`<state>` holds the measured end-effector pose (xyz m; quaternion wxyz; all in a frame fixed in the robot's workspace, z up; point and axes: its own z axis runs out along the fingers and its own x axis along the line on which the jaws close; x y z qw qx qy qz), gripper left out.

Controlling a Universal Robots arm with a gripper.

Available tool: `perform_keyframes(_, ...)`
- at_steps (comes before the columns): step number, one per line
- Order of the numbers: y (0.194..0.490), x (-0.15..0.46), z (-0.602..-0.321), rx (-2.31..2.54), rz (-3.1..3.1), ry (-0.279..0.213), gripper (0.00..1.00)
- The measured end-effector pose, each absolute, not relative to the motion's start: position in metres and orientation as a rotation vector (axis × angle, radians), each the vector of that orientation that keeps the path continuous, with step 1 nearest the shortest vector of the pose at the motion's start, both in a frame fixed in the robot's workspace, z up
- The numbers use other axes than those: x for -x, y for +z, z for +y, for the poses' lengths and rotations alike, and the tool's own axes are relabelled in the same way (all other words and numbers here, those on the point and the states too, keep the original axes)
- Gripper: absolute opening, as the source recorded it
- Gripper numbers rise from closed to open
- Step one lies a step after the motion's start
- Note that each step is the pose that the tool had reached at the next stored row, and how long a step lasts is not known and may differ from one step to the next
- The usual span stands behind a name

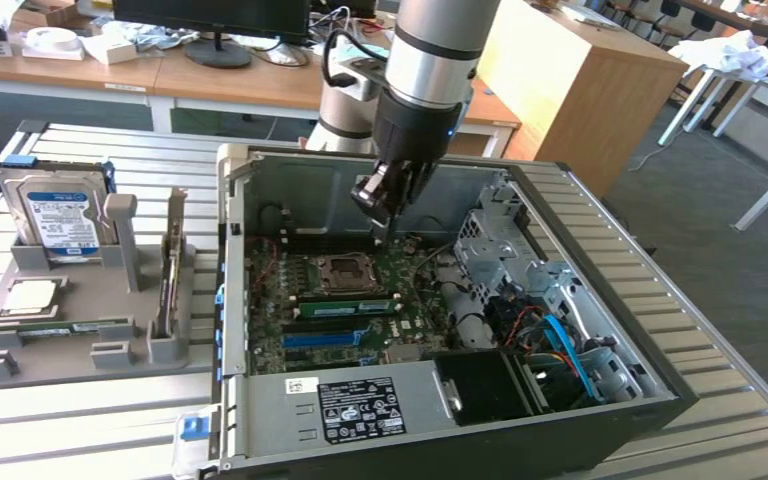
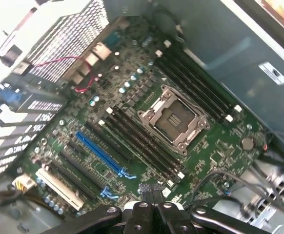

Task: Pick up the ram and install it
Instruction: 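Press down the ram until it locks into place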

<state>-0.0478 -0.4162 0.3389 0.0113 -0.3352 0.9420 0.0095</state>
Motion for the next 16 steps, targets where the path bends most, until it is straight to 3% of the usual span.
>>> perform_keyframes(16,0.3333,0.0479,-0.4162,0.617,3.055,0.024,0.1)
